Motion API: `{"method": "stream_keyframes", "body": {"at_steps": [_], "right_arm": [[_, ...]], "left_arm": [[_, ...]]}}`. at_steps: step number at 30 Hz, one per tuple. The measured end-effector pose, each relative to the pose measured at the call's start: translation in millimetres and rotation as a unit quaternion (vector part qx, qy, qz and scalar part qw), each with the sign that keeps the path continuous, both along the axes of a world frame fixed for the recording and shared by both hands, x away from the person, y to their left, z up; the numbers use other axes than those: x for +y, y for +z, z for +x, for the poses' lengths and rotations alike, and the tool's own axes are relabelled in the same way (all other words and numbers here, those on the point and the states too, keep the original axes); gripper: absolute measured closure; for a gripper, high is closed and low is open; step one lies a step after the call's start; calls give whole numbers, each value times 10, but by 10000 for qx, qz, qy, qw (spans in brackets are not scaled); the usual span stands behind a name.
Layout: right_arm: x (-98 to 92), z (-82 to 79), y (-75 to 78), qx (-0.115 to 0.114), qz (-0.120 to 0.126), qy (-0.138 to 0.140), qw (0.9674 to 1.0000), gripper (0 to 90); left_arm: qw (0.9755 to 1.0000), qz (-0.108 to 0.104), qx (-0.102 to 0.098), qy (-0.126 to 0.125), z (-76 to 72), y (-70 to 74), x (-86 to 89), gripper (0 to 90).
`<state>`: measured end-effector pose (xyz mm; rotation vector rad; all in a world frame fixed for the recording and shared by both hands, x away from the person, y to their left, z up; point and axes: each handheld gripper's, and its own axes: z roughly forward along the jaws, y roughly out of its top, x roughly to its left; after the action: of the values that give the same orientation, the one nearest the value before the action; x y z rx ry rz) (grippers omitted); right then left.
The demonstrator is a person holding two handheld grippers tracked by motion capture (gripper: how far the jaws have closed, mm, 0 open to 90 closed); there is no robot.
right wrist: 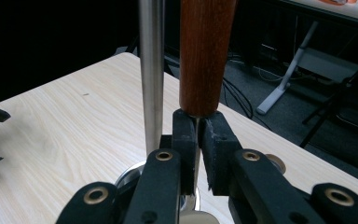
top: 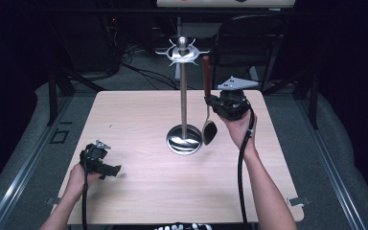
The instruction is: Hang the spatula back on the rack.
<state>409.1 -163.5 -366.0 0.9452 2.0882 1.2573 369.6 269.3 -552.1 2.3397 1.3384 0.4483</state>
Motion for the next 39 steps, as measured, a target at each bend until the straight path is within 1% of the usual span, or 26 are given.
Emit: {"method": "stream_keyframes", "body": {"at_steps": [6, 15, 18, 19, 22, 26, 31, 39], "right_arm": [[-18, -13, 11, -2, -30, 44, 10000, 848], [-25, -27, 12, 16, -2, 79, 10000, 848], [-15, -41, 18, 36, -46, 88, 9999, 848], [-8, -45, 18, 15, -15, 103, 9999, 848], [0, -73, 44, -36, -31, 118, 9999, 848], [5, -97, 65, -40, -41, 136, 9999, 848], [15, -135, 90, -98, -5, 167, 9998, 848], [61, -187, 130, -124, -76, 253, 9996, 848]], "left_arm": [[10000, 14, -1, -8, -5, 5, -10, 0], [10000, 11, 7, -14, 5, -4, -13, 0], [10000, 9, 3, -18, 5, -3, -13, 0], [10000, 10, 4, -22, 5, -3, -14, 0], [10000, 8, 3, -23, 5, -3, -14, 0], [10000, 11, 4, -26, 4, -3, -15, 0], [10000, 13, 5, -33, 5, -2, -18, 0], [10000, 14, 8, -31, 4, -4, -20, 0]]}}
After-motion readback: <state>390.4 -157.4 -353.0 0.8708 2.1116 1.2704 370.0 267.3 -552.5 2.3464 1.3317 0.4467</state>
